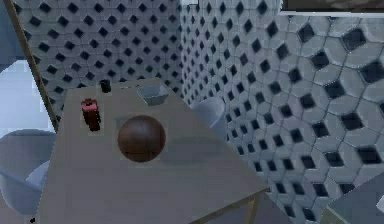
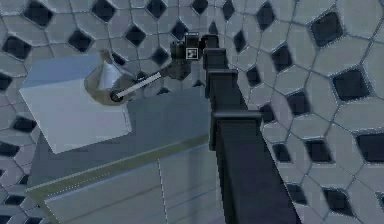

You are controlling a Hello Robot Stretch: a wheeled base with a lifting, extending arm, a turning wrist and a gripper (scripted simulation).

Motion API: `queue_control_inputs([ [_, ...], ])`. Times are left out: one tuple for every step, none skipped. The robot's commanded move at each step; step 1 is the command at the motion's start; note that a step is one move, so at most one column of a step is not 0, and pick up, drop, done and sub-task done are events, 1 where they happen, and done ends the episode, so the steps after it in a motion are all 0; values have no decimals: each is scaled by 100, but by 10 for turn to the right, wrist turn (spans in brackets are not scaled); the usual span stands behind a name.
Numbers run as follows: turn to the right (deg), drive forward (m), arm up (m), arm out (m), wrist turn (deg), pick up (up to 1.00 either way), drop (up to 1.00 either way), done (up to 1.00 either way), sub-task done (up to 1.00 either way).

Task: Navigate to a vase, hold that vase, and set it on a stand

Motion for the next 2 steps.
queue_control_inputs([
  [0,0,0,0,-450,0,0,0,0],
  [0,0,0,0,-150,0,0,0,0],
])
